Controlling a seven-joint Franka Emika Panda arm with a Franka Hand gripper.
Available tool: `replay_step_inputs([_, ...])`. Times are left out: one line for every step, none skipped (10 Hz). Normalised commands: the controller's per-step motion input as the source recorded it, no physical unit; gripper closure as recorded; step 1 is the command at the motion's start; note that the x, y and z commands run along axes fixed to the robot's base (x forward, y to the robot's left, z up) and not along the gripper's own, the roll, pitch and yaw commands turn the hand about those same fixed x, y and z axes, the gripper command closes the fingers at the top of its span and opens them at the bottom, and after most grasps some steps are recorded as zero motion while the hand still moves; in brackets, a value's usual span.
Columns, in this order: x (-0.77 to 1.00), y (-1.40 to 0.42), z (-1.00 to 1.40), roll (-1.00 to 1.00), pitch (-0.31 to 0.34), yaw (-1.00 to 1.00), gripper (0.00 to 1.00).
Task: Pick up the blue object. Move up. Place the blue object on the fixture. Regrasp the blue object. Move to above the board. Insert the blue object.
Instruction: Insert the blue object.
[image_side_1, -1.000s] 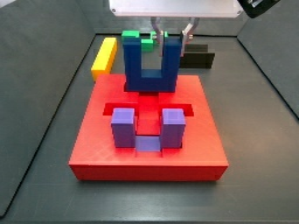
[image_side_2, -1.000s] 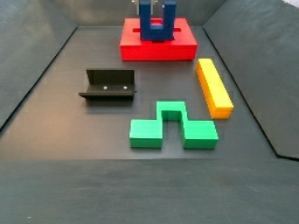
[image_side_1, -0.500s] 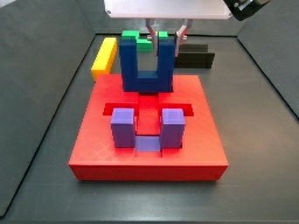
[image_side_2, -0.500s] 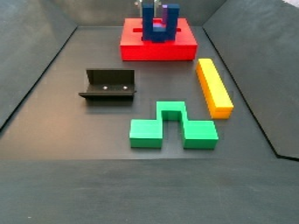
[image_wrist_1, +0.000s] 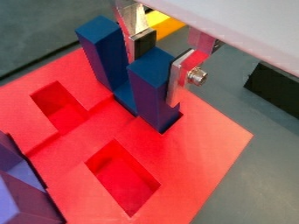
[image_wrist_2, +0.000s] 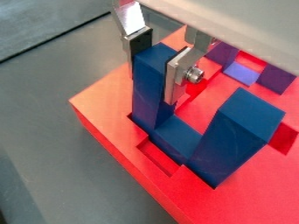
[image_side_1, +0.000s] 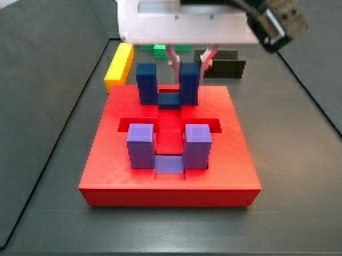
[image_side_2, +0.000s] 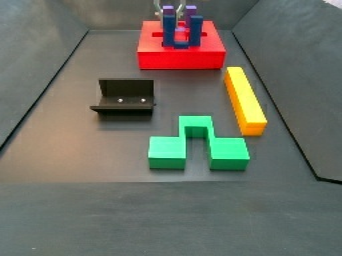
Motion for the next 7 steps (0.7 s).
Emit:
replay_step_inputs([0.19, 0.21, -0.61, -0.04, -0.076, 0.08, 1.0])
replay_step_inputs([0.36, 0.42, -0.46, -0.1, 0.0, 0.12, 1.0])
replay_step_inputs([0.41, 0.38, -0.31, -0.13, 0.0, 0.16, 1.0])
replay_step_inputs([0.22, 0.17, -0.29, -0.02, 0.0, 0.16, 1.0])
replay_step_inputs([0.0, 0.0, -0.15, 0.06, 0.0, 0.07, 1.0])
replay_step_inputs([-0.01, 0.0, -0.02, 0.0, 0.0, 0.0, 1.0])
replay_step_inputs([0.0, 0.0, 0.0, 0.0, 0.0, 0.0, 1.0])
